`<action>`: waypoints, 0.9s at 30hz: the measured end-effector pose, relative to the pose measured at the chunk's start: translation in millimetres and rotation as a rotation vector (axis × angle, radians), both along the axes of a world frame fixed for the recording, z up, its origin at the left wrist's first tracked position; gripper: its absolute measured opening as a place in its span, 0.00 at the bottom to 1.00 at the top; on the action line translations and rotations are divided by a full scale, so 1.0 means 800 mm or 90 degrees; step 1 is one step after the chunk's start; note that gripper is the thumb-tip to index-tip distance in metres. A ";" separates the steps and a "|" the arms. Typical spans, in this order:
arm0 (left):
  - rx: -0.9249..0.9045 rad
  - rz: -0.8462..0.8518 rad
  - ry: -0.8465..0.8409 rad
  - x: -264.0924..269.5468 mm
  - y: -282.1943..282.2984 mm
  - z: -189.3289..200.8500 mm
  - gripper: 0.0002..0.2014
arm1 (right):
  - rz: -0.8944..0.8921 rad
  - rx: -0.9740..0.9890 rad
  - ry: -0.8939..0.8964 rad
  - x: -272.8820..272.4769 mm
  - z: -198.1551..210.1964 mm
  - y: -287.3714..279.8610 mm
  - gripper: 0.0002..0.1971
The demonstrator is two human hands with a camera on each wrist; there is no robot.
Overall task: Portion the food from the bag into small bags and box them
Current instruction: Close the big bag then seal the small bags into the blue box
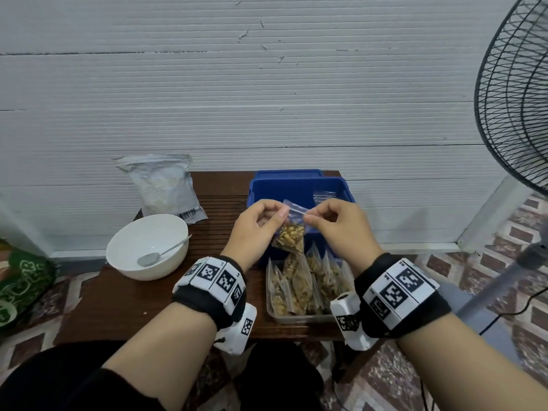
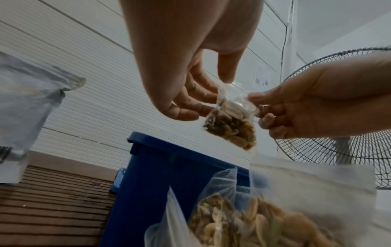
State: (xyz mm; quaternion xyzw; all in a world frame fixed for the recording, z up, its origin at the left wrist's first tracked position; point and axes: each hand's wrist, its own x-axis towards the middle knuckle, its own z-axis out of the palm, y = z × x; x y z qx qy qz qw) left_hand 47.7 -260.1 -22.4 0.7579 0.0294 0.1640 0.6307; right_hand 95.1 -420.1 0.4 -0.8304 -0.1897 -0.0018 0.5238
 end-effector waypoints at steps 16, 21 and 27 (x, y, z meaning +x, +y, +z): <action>0.077 0.025 -0.033 0.002 -0.005 0.010 0.05 | -0.014 0.046 0.016 0.004 0.000 -0.005 0.07; 0.076 0.009 -0.033 -0.001 -0.003 0.017 0.06 | 0.015 0.066 0.027 0.008 0.006 -0.006 0.06; 0.109 0.011 -0.030 0.002 -0.004 0.023 0.03 | 0.028 0.069 0.002 0.010 0.009 -0.005 0.06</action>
